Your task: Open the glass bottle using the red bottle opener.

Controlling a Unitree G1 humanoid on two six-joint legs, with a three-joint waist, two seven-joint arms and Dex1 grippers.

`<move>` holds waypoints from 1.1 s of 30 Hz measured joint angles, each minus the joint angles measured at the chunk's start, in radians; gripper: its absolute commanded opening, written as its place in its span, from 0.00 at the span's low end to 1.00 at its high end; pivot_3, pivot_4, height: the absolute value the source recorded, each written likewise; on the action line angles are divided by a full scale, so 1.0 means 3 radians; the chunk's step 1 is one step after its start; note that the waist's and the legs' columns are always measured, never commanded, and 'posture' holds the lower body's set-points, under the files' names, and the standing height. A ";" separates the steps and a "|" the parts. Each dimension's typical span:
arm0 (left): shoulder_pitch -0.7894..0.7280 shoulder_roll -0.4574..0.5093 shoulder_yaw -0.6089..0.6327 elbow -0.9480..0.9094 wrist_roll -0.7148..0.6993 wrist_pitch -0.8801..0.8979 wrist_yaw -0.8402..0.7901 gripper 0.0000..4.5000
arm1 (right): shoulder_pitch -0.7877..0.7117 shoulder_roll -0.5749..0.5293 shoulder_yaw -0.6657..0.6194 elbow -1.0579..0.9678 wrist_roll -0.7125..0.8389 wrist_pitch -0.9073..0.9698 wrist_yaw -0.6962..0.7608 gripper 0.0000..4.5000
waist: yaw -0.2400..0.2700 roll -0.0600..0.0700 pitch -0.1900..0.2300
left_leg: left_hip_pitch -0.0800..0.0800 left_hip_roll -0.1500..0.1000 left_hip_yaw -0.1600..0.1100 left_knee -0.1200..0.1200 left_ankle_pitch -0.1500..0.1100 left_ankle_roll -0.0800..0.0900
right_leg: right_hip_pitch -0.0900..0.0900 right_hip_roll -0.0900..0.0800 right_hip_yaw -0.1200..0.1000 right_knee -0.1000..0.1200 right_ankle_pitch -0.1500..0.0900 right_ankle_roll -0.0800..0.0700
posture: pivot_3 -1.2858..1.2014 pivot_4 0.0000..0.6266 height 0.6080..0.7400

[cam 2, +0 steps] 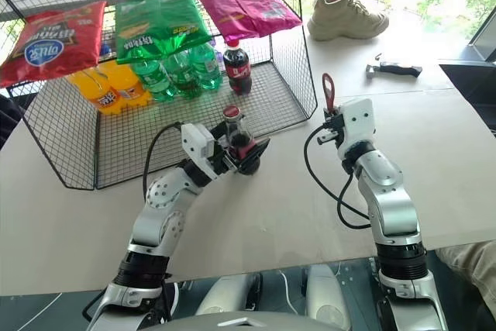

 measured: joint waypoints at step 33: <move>-0.0029 0.0004 0.0000 -0.0069 0.0014 -0.0119 0.0037 0.44 | -0.0001 0.0082 0.0084 0.0061 -0.0073 -0.0090 0.0035 0.00 | -0.0001 0.0000 0.0000 | 0.0001 0.0000 0.0000 0.0006 0.0000 0.0000 | 0.0001 0.0002 0.0000 0.0005 0.0000 0.0000 | 0.52 0.24 1.00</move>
